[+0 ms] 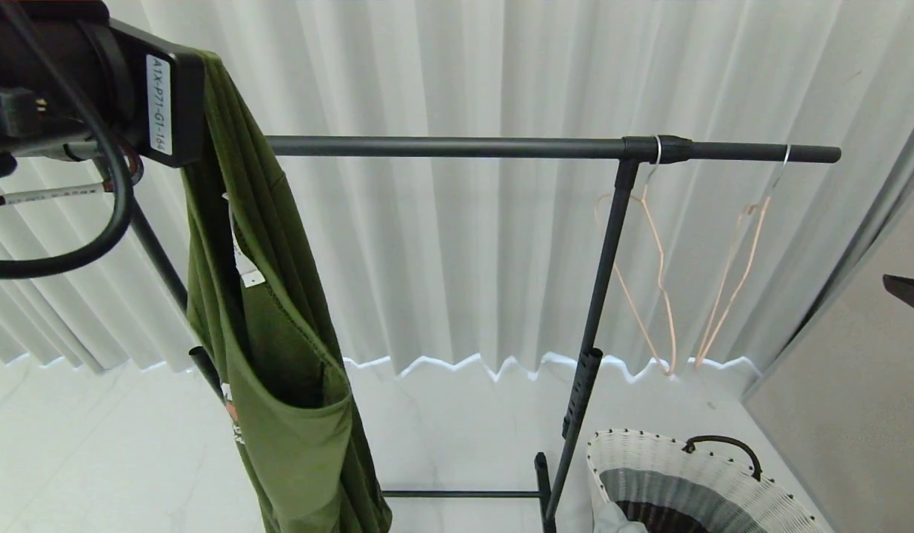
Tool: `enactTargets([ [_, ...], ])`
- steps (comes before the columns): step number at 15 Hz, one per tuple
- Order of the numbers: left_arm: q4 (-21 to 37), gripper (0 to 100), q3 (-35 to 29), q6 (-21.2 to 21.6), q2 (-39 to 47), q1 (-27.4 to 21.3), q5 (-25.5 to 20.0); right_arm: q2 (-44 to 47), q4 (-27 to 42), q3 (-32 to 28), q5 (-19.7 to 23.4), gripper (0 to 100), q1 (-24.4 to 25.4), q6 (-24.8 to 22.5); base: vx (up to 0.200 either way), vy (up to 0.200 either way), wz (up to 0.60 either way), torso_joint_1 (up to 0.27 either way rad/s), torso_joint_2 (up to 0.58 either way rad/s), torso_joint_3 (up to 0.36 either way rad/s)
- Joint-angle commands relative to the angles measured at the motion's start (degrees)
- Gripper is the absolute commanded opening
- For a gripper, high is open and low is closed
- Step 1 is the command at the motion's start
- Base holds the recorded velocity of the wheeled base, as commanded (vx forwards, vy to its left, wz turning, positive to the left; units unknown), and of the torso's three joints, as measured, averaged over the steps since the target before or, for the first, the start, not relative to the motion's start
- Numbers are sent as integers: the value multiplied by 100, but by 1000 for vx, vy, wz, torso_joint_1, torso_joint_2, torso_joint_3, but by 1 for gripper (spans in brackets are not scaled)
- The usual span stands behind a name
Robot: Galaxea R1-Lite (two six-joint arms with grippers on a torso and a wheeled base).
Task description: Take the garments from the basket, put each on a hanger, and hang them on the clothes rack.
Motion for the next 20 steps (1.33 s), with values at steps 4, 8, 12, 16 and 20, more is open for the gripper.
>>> enactTargets([
  [4,2,0,373,-10,-102,0,3,499,-405,492,1,100,11,629,100,0,0,1,2,-1],
  [8,2,0,760,-19,-260,0,3,1387,-1249,773,-7,100,11,1350,0,0,0,0,0,0],
  [12,2,0,856,-10,-260,0,3,1950,-1460,720,-25,100,11,1868,0,0,0,0,0,0],
  [16,2,0,865,-2,-242,0,3,2187,-1442,747,-51,100,-76,2282,0,0,0,0,0,0],
  [20,2,0,865,-2,-251,-44,12,2248,-1424,755,-51,100,-217,2299,0,0,0,0,0,0],
])
